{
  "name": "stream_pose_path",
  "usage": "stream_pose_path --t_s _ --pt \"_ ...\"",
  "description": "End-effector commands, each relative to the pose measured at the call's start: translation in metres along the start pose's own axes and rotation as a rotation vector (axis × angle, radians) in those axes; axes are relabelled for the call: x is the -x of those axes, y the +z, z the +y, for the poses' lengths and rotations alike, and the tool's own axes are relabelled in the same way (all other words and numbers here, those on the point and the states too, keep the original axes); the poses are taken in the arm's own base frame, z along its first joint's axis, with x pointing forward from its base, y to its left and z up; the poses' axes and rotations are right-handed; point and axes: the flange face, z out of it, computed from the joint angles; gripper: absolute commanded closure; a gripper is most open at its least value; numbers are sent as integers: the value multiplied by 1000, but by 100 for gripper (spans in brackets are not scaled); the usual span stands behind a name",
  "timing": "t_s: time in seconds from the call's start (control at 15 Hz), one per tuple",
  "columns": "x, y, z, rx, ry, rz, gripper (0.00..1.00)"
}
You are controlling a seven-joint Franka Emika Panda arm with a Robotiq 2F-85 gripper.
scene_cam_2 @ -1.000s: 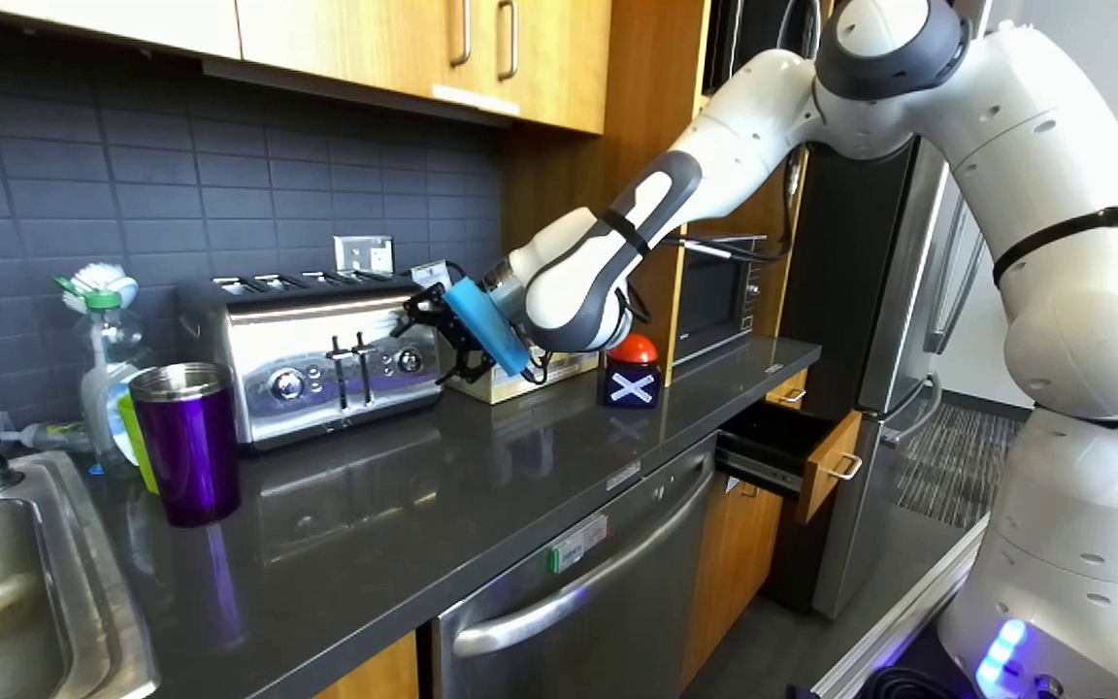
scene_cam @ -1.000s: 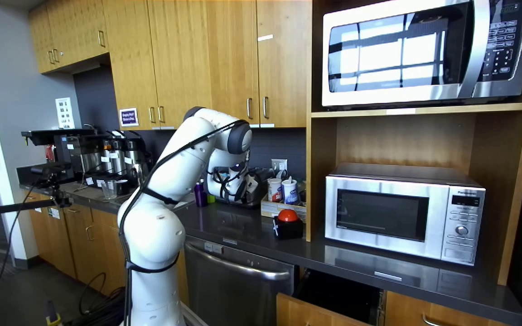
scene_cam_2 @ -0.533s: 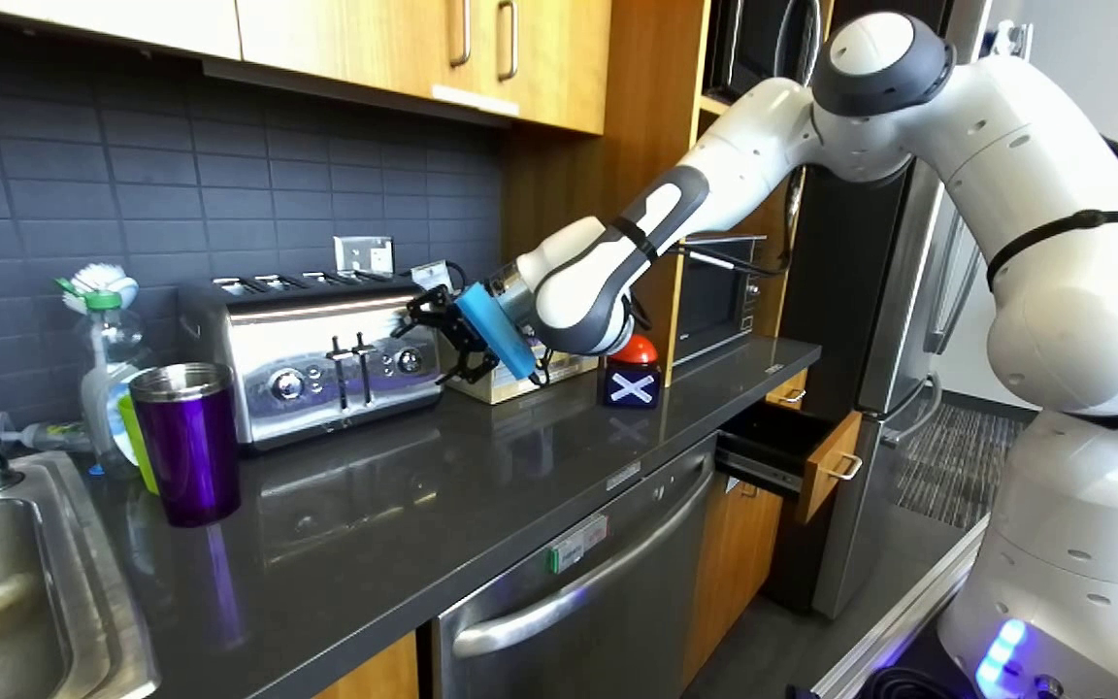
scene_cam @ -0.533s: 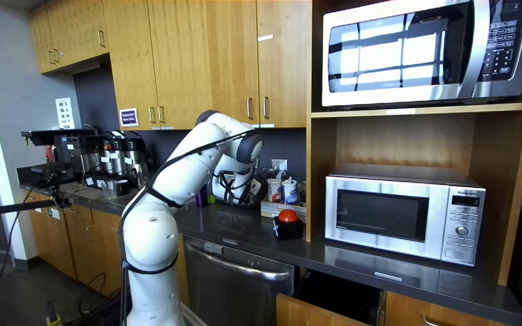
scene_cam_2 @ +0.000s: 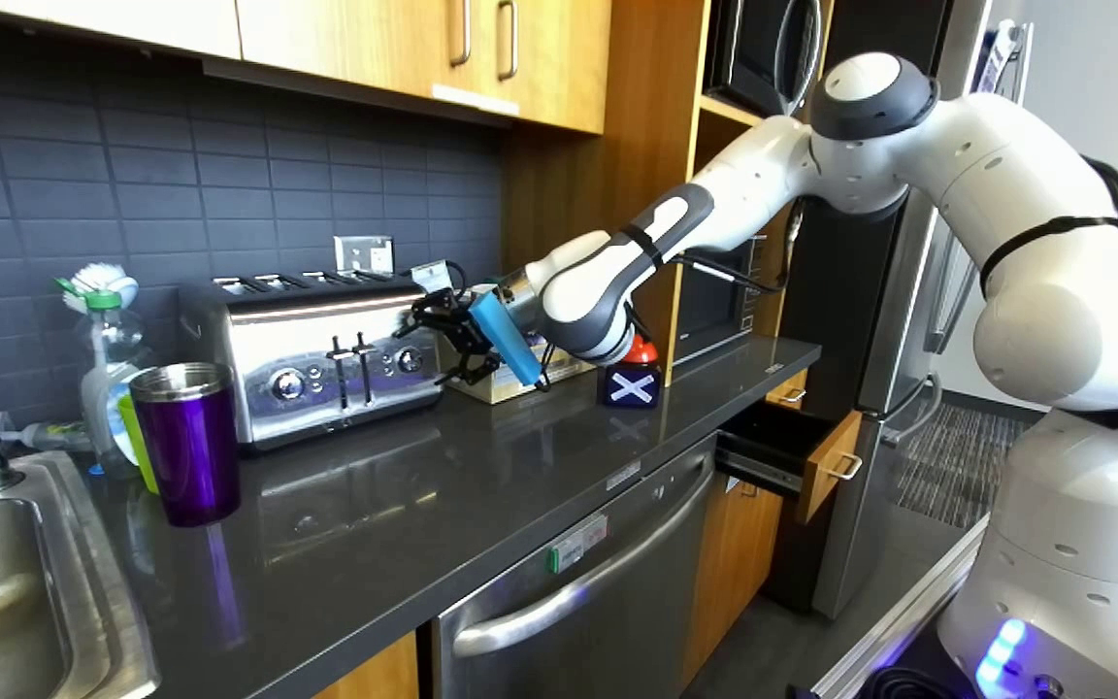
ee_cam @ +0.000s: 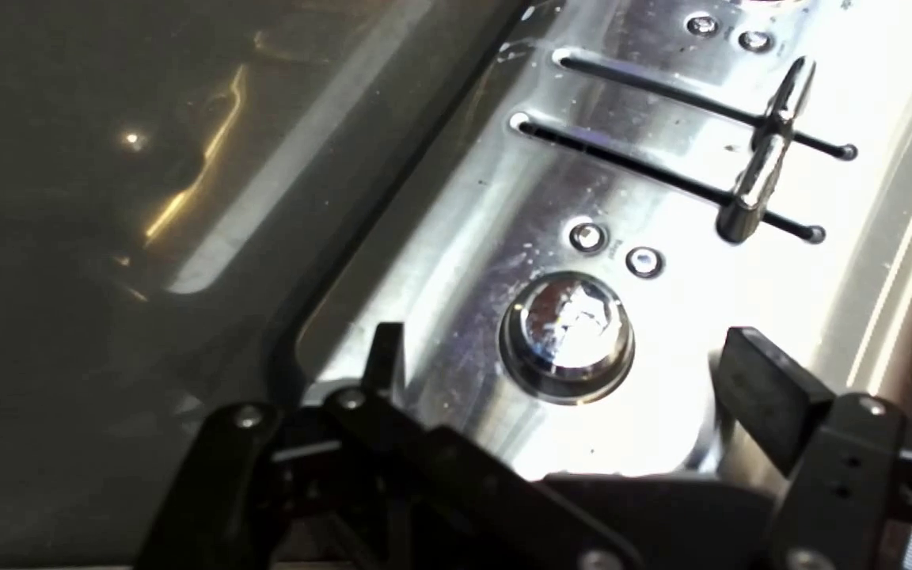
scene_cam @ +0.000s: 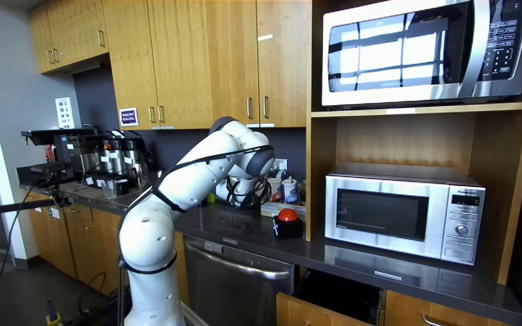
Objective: Turn the circular knob on the silver toaster a little to the right
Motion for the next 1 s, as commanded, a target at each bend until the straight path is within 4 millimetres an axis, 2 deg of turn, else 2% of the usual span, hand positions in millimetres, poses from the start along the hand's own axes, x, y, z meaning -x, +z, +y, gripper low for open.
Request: stream_pose_path --t_s 0.0,0.53,0.93 --pt "-20 5 17 -64 7 7 0" --pt "-20 11 42 -112 -57 -14 0" --pt "-16 16 51 -141 -75 -25 0"
